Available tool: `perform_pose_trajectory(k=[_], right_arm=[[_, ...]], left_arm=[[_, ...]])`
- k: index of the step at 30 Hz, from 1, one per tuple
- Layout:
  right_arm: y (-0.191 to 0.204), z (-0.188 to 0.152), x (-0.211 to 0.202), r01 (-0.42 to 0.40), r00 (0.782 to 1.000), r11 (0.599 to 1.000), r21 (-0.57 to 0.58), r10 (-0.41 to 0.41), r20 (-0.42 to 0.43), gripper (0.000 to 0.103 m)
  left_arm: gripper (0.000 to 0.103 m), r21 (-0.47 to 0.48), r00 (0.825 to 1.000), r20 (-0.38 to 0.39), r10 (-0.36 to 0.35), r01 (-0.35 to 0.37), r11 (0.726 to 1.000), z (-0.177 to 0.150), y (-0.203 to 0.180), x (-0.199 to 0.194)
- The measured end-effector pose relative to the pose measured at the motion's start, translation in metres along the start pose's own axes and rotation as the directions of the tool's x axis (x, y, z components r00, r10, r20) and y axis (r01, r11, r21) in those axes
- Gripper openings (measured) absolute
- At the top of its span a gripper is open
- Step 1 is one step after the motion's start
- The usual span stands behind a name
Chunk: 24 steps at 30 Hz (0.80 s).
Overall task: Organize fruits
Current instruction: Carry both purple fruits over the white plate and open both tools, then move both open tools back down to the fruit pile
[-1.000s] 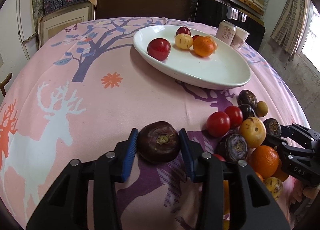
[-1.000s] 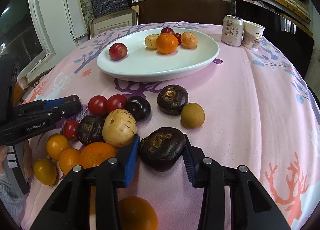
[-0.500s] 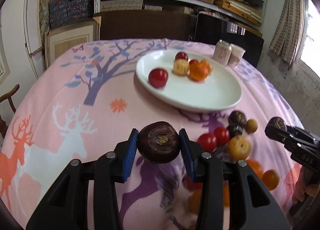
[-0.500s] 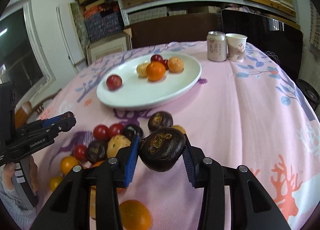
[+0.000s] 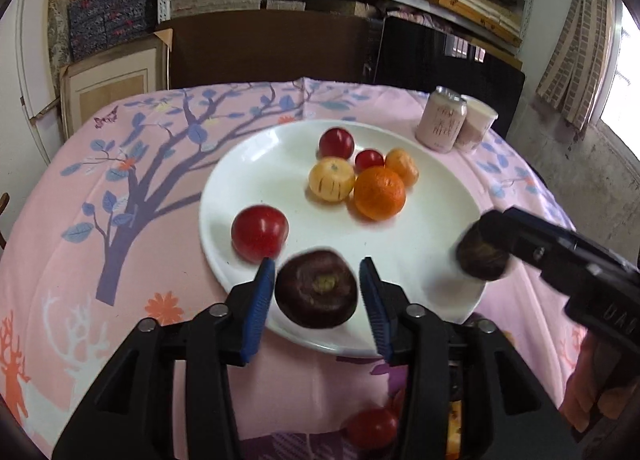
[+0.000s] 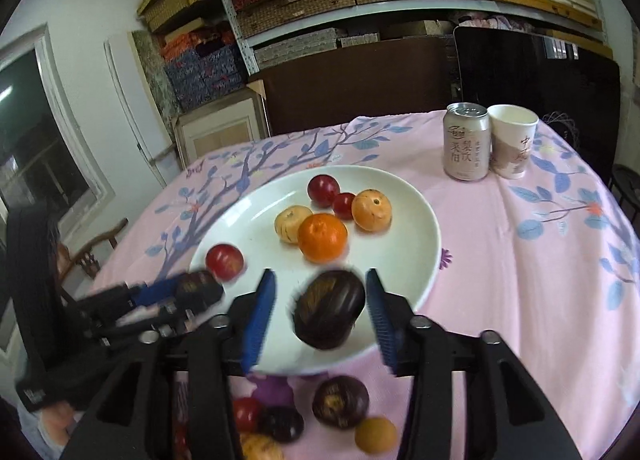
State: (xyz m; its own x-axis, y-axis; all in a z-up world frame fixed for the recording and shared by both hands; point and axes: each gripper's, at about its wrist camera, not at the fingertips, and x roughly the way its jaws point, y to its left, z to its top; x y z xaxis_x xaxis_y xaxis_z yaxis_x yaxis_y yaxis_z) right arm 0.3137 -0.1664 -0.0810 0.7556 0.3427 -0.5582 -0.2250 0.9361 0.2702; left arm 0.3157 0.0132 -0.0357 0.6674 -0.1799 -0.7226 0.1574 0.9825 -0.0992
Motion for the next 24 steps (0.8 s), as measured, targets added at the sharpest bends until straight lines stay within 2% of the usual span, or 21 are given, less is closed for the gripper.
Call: perform_pose_trajectory(k=[1, 2, 3, 6, 8, 11, 14, 17, 19, 20, 24], right_arm=[[-0.002, 0.000, 0.001, 0.002, 1.000, 1.000, -0.013, -0.002, -0.005, 0.066], [-0.002, -0.001, 0.000, 0.016, 1.000, 1.000, -0.019, -0.016, -0.002, 0.066], [-0.005, -0.001, -0.003, 0.032, 0.999, 0.999, -0.015, -0.032, 0.008, 0.066], [-0.013, -0.007, -0.012, 0.017, 1.000, 1.000, 0.019, -0.017, 0.004, 0.068], [-0.018, -0.013, -0.021, 0.017, 1.000, 0.999, 0.045, -0.017, 0.010, 0.071], [-0.024, -0.025, -0.033, 0.021, 1.000, 0.997, 0.069, -0.022, 0.021, 0.076], [-0.031, -0.050, -0.049, 0.068, 0.997, 0.995, 0.077, -0.070, 0.030, 0.080], [-0.034, -0.067, -0.064, 0.111, 0.993, 0.991, 0.070, -0.113, 0.026, 0.082], [-0.038, -0.076, -0.074, 0.127, 0.990, 0.988, 0.088, -0.131, 0.042, 0.088], [-0.039, -0.079, -0.079, 0.136, 0.989, 0.986, 0.097, -0.141, 0.051, 0.092], [-0.047, -0.088, -0.087, 0.151, 0.986, 0.981, 0.121, -0.158, 0.054, 0.094]], left_arm=[[0.065, -0.005, 1.000, 0.000, 0.000, 0.000, 1.000, -0.001, 0.003, 0.001], [0.072, -0.019, 1.000, 0.003, -0.008, 0.008, 1.000, -0.002, 0.007, 0.001], [0.073, -0.036, 1.000, 0.005, -0.021, 0.021, 0.999, -0.002, 0.010, 0.000], [0.074, -0.084, 0.998, 0.017, -0.060, 0.061, 0.995, -0.001, 0.019, -0.009], [0.086, -0.093, 0.998, 0.048, -0.049, 0.053, 0.994, -0.005, 0.021, -0.020], [0.088, -0.089, 0.997, 0.070, -0.019, 0.025, 0.996, -0.015, 0.022, -0.034], [0.090, -0.107, 0.997, 0.079, -0.009, 0.017, 0.994, -0.031, 0.029, -0.047], [0.091, -0.124, 0.997, 0.075, 0.031, -0.021, 0.992, -0.053, 0.039, -0.058], [0.091, -0.145, 0.997, 0.061, 0.057, -0.047, 0.988, -0.067, 0.046, -0.064], [0.091, -0.158, 0.997, 0.056, 0.059, -0.050, 0.986, -0.073, 0.050, -0.066], [0.092, -0.196, 0.997, 0.070, 0.037, -0.023, 0.980, -0.095, 0.055, -0.088]])
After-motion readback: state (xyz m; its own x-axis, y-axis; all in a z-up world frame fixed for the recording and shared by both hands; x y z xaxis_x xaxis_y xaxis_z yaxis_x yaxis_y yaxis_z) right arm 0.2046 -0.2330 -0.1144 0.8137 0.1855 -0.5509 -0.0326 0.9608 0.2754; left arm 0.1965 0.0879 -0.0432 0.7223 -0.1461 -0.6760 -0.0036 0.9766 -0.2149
